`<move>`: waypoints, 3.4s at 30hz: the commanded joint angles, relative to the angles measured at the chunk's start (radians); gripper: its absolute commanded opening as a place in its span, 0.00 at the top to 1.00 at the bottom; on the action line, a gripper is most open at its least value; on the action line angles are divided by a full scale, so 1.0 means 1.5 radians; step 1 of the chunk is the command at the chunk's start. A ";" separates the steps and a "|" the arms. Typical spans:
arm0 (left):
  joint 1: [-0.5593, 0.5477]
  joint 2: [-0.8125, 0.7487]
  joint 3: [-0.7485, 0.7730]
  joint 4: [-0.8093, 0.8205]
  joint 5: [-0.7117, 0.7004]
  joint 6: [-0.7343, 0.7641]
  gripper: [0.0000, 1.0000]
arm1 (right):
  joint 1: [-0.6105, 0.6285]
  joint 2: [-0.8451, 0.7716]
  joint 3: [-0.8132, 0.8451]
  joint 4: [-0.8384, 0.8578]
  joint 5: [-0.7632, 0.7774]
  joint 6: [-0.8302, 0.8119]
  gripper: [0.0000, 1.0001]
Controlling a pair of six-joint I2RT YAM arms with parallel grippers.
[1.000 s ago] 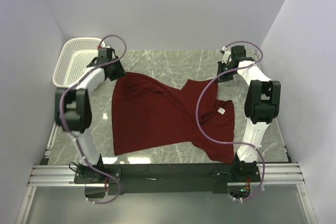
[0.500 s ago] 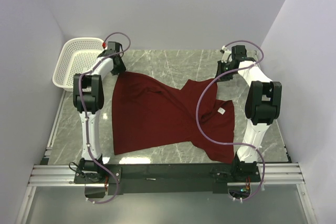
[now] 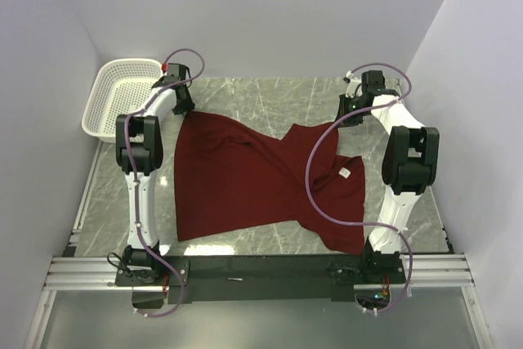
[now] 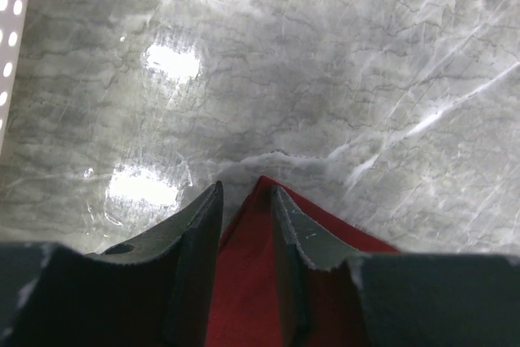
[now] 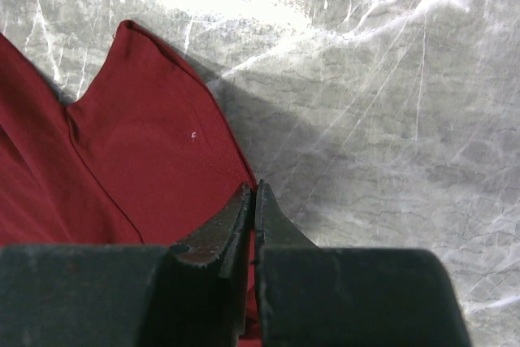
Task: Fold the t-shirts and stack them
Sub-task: Flatten the tshirt out
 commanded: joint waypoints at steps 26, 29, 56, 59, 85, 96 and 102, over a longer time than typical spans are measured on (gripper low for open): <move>-0.001 -0.132 -0.061 0.041 0.118 0.008 1.00 | -0.006 -0.070 0.023 -0.010 -0.019 -0.019 1.00; 0.000 -0.177 -0.077 0.070 0.120 -0.003 1.00 | -0.005 -0.092 0.025 -0.017 -0.046 -0.045 1.00; 0.003 -0.841 -0.282 0.285 0.082 -0.120 1.00 | 0.048 -0.477 0.477 -0.116 0.090 -0.175 1.00; 0.003 -0.898 -0.252 0.290 0.104 -0.143 0.99 | 0.047 -0.518 0.536 -0.094 0.089 -0.139 1.00; 0.003 -0.826 -0.477 0.400 0.097 -0.128 1.00 | -0.016 -0.595 0.029 0.154 0.045 -0.144 1.00; -0.032 -0.349 -0.340 0.416 0.054 -0.091 1.00 | -0.013 -0.244 -0.076 0.326 0.060 -0.099 1.00; -0.044 -0.178 -0.179 0.361 0.029 -0.105 1.00 | 0.003 -0.042 0.126 0.259 0.149 -0.068 1.00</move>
